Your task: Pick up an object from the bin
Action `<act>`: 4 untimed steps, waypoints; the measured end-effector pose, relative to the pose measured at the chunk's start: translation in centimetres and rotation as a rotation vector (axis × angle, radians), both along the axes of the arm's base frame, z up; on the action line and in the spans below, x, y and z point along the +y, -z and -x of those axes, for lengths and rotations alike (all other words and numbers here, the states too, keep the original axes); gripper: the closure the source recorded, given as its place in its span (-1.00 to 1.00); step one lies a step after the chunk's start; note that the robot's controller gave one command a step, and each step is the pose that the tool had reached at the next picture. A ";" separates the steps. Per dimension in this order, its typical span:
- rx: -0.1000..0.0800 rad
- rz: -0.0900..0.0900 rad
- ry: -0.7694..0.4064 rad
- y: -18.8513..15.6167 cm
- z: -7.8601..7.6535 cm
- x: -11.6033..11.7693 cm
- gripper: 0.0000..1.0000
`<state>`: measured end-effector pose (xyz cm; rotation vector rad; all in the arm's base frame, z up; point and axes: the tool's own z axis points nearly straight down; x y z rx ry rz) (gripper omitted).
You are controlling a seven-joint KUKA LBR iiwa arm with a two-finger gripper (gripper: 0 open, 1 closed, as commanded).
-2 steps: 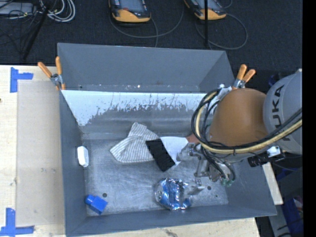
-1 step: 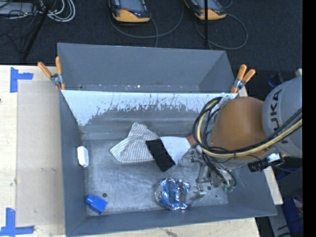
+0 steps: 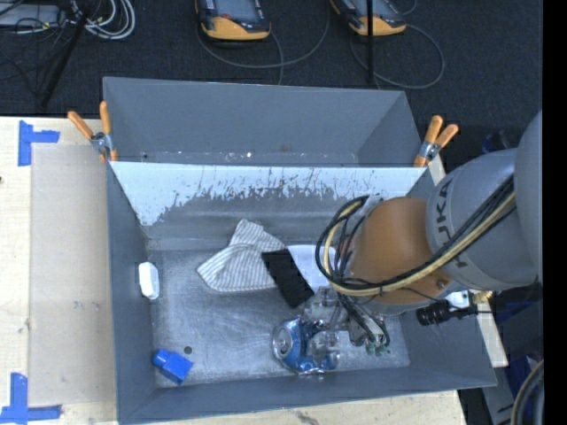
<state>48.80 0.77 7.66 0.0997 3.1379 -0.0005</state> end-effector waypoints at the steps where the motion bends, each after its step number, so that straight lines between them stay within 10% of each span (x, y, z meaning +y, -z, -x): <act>1: 0.000 0.000 0.000 0.0 0.0 0.0 1.00; 2: 0.003 -0.001 0.060 -9.0 -0.4 -1.0 1.00; 4: 0.009 -0.001 0.061 -13.1 -0.8 -0.6 1.00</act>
Offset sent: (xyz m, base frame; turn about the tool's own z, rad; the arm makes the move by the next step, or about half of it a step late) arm 0.0039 -0.0110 0.0906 0.0629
